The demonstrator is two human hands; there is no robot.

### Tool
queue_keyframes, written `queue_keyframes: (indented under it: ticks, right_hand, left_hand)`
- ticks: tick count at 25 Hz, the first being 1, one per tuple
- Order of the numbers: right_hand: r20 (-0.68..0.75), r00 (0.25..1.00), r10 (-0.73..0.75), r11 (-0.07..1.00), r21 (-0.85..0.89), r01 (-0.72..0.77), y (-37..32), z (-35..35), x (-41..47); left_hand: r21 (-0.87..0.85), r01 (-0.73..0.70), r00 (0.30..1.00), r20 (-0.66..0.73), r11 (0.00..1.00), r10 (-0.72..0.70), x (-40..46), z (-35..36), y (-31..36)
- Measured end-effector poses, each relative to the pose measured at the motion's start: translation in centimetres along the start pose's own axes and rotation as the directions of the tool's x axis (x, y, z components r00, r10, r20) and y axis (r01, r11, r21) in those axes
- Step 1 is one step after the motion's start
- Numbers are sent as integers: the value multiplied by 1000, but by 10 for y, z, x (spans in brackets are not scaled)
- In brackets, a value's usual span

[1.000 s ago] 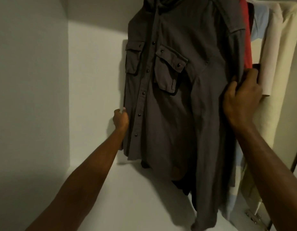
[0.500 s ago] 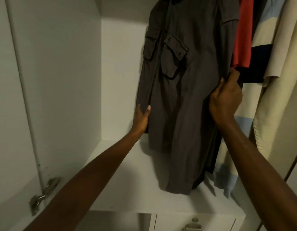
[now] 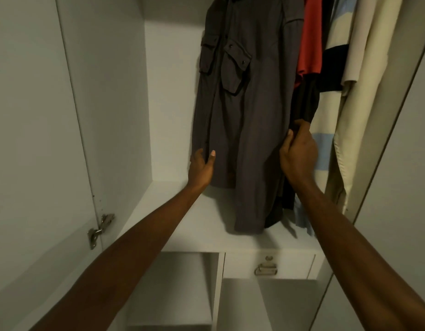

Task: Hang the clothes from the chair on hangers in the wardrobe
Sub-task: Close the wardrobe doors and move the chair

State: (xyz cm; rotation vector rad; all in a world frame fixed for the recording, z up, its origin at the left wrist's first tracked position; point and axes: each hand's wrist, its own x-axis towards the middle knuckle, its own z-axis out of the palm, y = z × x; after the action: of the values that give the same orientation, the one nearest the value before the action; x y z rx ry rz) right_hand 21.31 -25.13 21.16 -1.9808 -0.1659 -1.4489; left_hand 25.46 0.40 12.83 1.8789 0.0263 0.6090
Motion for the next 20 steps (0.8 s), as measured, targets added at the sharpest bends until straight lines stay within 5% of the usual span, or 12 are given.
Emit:
queue_keyframes:
  ticks: [9,16,20]
  right_hand:
    - [152,986,64,988,-149,-42,-30,-80,-117]
    - [271,963,2,946,-312,86,-29,-141,-193]
    - [339,932,126,915,-403,23,-5,-178,-228]
  left_hand:
    - [15,55,997,61,998,-56,-156,-38,-7]
    - [148,15,990,140,989,-35,-245,-47,-8]
    - [136,34,985,165,990,-56,-280,-29,-6]
